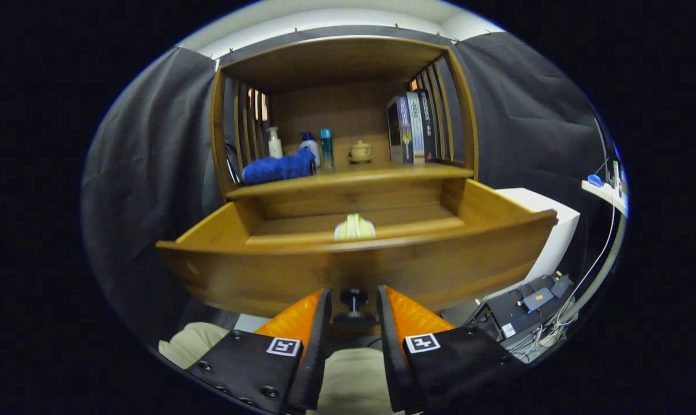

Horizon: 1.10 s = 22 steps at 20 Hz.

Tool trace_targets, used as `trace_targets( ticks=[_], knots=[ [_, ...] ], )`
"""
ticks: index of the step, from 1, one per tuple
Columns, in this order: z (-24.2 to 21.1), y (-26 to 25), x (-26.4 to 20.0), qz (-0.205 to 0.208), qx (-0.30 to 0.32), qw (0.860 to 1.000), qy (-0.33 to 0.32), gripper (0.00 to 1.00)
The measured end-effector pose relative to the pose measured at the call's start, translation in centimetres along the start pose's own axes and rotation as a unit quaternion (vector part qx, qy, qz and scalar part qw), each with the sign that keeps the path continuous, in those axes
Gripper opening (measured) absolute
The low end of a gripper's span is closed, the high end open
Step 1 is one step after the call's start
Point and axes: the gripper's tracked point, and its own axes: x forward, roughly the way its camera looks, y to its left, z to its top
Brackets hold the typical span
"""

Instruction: Pull open the drawer, take out the items inside it, and place them on the countertop above the cabinet.

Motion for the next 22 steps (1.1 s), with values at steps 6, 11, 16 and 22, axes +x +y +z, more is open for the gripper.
trace_targets(
  ticks=[6,11,16,22],
  knots=[
    [9.0,0.4,2.0,0.012,-0.023,0.999,-0.022,0.59],
    [12.8,3.5,6.1,0.051,-0.037,0.998,0.003,0.80],
    [12.8,4.0,10.5,0.058,-0.050,0.995,0.067,1.00],
    [9.6,1.9,15.7,0.035,-0.042,0.983,0.178,1.00]
  ],
)
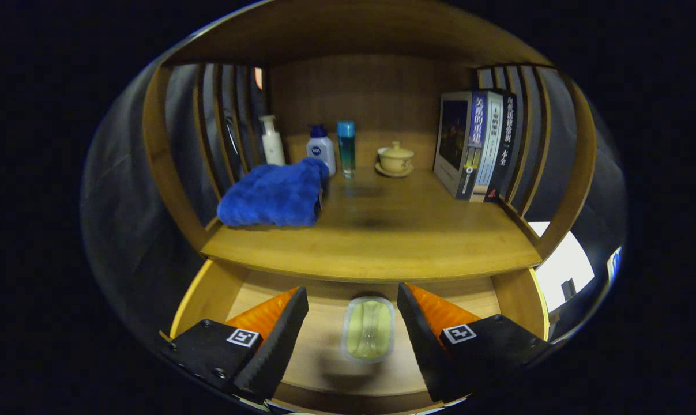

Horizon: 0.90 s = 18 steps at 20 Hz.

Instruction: Pull open the drawer, take out the items inside it, and place them on the countertop above the cabinet.

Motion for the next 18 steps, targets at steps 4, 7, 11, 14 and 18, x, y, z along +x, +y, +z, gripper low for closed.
trace_targets(
  ticks=[4,7,11,14,18],
  knots=[
    [-2.6,-1.0,2.2,-0.005,-0.019,0.996,0.083,1.00],
    [-4.7,-1.6,3.1,-0.008,-0.026,0.989,0.143,0.83],
    [-6.2,-1.2,4.3,-0.004,-0.008,0.981,0.195,0.50],
    [-6.9,-1.8,4.7,-0.010,-0.002,0.976,0.218,0.50],
    [-7.2,-2.0,4.4,-0.015,0.013,0.974,0.225,0.29]
  ],
)
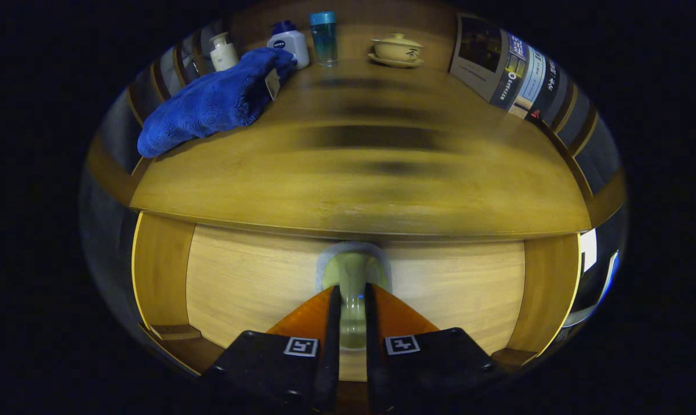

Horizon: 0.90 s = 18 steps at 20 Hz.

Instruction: Pull open the drawer, take out the items inside it, and place them on the countertop above the cabinet.

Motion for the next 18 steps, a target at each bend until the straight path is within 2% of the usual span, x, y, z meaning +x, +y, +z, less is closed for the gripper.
trace_targets(
  ticks=[1,10,18],
  knots=[
    [0.2,0.0,-0.6,0.001,0.002,1.000,-0.009,0.24],
    [-0.8,0.3,-7.4,0.030,-0.017,0.999,-0.030,0.24],
    [1.2,0.6,-11.7,0.042,-0.031,0.997,-0.056,0.24]
  ],
)
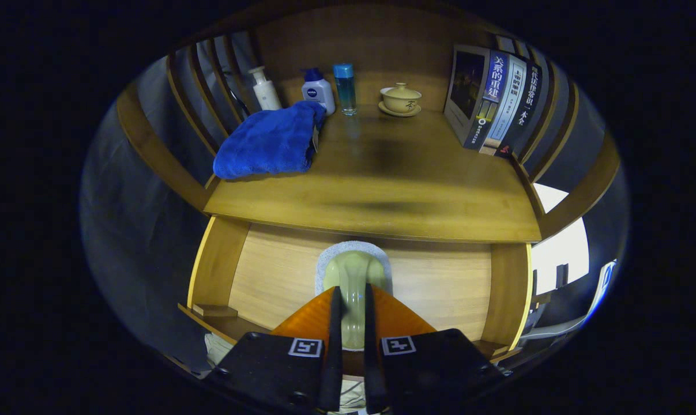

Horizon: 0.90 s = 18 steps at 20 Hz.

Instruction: Pull open the drawer, take out the items inside it, and place them on the countertop above the cabinet.

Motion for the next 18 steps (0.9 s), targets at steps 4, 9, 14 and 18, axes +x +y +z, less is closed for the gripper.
trace_targets(
  ticks=[4,9,14,18],
  knots=[
    [2.1,-0.5,-1.1,-0.006,0.002,1.000,-0.014,0.24],
    [6.7,-2.3,-1.1,-0.031,0.014,0.999,-0.041,0.24],
    [12.0,-3.9,0.7,-0.051,0.029,0.996,-0.067,0.24],
    [15.3,-4.3,3.8,-0.061,0.039,0.995,-0.073,0.24]
  ],
)
